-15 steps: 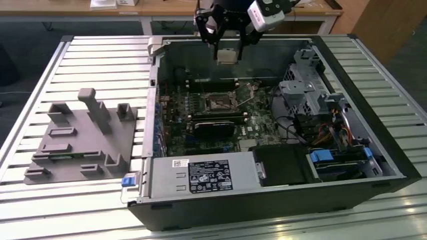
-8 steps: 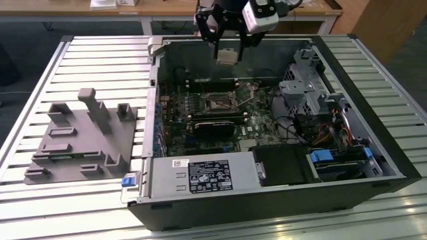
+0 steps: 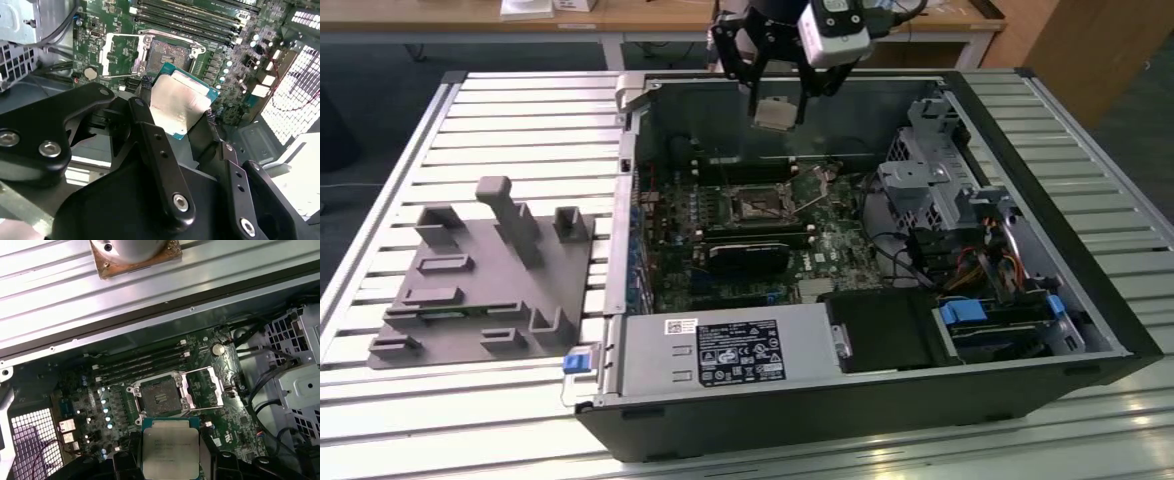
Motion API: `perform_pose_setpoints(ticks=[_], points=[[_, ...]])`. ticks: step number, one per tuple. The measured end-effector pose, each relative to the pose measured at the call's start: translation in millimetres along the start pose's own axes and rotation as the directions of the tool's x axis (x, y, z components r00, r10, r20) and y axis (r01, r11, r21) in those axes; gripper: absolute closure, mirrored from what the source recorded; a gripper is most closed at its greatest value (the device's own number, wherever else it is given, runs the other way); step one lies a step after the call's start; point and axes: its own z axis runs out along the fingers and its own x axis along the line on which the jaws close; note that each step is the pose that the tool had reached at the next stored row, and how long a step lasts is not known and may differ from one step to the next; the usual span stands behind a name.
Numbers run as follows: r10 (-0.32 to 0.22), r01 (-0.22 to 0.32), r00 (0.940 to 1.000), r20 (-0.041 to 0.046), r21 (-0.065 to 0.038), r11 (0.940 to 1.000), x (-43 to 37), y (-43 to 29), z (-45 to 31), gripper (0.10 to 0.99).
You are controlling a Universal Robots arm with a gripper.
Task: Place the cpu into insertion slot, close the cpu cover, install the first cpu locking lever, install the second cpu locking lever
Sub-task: 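Place the cpu into insertion slot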
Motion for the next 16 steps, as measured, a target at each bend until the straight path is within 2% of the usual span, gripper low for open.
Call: perform_pose_setpoints(ticks=[8, 16], points=[[0.065, -0.065, 0.9979, 0.0057, -0.001, 0.9979, 0.0, 0.0, 0.2, 0.545], [0.126, -0.125, 0.992, 0.0109, -0.003, 0.9921, 0.0, 0.0, 0.4, 0.545]])
